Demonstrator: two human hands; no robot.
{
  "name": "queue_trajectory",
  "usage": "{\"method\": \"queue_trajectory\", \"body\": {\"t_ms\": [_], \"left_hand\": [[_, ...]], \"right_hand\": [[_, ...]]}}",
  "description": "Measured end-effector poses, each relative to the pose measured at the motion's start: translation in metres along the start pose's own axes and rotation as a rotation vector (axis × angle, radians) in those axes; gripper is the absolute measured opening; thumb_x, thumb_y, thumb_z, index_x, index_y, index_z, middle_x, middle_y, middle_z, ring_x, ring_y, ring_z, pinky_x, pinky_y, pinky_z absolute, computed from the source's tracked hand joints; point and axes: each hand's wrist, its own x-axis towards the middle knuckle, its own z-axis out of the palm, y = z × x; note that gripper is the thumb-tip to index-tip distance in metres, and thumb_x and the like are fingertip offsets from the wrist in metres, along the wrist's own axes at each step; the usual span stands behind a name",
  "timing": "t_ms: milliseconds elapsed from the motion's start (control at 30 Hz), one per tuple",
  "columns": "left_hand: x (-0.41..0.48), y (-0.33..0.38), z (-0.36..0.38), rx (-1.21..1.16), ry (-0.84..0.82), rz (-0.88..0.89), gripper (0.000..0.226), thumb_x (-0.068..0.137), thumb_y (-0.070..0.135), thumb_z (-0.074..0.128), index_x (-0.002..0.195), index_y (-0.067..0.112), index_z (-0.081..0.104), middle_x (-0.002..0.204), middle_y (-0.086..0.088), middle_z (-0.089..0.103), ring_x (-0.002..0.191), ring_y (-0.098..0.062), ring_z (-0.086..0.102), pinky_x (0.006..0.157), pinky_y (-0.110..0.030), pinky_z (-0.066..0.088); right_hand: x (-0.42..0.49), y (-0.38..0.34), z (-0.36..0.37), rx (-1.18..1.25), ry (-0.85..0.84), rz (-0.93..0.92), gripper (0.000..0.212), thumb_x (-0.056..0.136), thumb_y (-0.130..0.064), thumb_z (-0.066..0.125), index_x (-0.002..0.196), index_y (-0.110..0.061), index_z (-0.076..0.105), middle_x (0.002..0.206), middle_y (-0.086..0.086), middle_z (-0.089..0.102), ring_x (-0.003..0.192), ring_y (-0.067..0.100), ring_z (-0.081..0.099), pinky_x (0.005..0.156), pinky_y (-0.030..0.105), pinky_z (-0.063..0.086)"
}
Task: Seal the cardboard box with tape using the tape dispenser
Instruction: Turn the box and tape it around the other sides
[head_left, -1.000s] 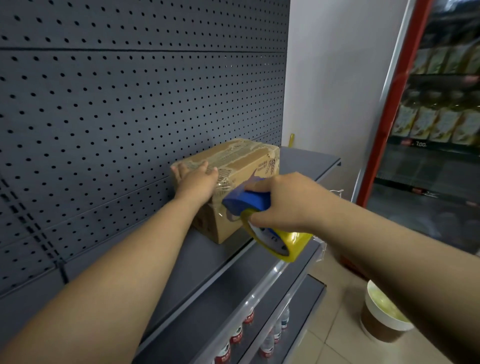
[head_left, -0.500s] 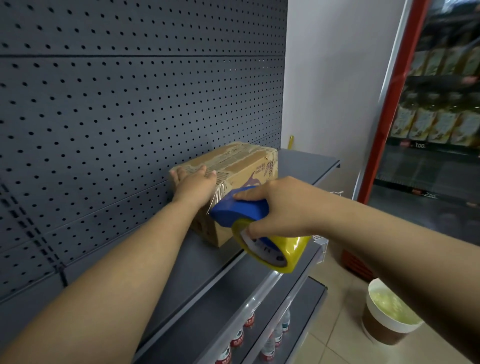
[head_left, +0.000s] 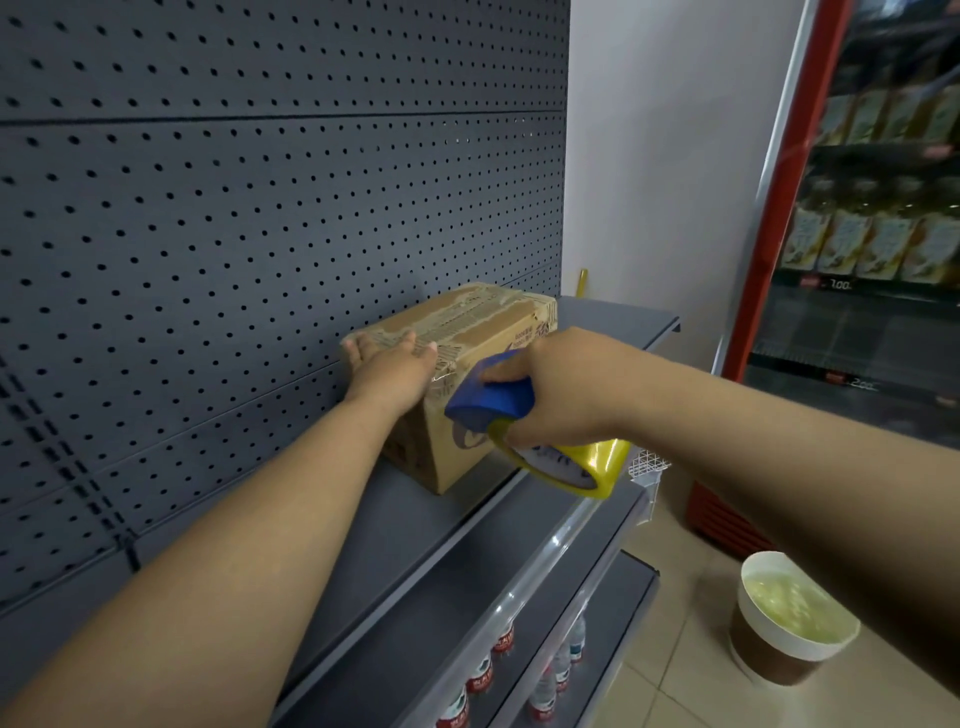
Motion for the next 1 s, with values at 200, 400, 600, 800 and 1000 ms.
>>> {"method": "queue_trajectory", "body": {"t_ms": [200,400,600,800,1000], "left_hand": [[-0.001,-0.003,-0.003,-0.059,-0.016,-0.003,0.059,0.095,0.052,0.023,0.15,0.031,0.016,0.159,-0.016,-0.012,0.144,-0.033,-0.022,0.116,-0.05,-0.004],[-0.009,-0.006,0.009,-0.235,0.195,0.141,0.055,0.096,0.05,0.022,0.142,0.025,0.04,0.16,-0.012,0.002,0.146,-0.029,-0.015,0.117,-0.046,0.004],[-0.021,-0.016,0.025,-0.354,0.409,0.376,0.056,0.089,0.053,0.039,0.122,0.016,0.063,0.144,-0.003,0.048,0.147,-0.022,0.009,0.117,-0.043,0.016],[-0.012,-0.031,0.025,-0.121,0.321,0.397,0.079,0.068,0.055,0.071,0.137,0.025,0.045,0.152,0.005,0.034,0.148,-0.019,0.001,0.118,-0.041,0.007],[-0.014,-0.03,0.02,-0.07,0.276,0.391,0.081,0.068,0.049,0.073,0.139,0.026,0.041,0.154,0.004,0.029,0.148,-0.018,-0.002,0.118,-0.039,0.006]], "right_hand": [[-0.005,-0.003,0.037,0.035,-0.095,0.012,0.033,0.075,-0.04,0.056,0.101,-0.022,0.067,0.095,0.008,0.065,0.087,0.026,0.059,0.077,0.039,0.054],[-0.008,0.039,0.016,0.227,0.252,0.154,0.049,0.076,-0.041,0.063,0.124,-0.035,0.057,0.072,-0.018,0.041,0.087,0.009,0.039,0.077,0.025,0.039],[-0.008,0.058,0.0,0.339,0.437,0.236,0.051,0.077,-0.033,0.066,0.127,-0.032,0.056,0.074,-0.023,0.037,0.092,0.012,0.039,0.075,0.024,0.034],[-0.012,0.068,0.005,0.385,0.469,0.267,0.054,0.074,-0.038,0.068,0.126,-0.039,0.055,0.1,0.0,0.052,0.089,0.013,0.046,0.076,0.025,0.037],[-0.019,0.068,0.006,0.419,0.573,0.247,0.056,0.074,-0.038,0.07,0.127,-0.038,0.054,0.104,0.002,0.051,0.088,0.012,0.046,0.077,0.024,0.035]]}}
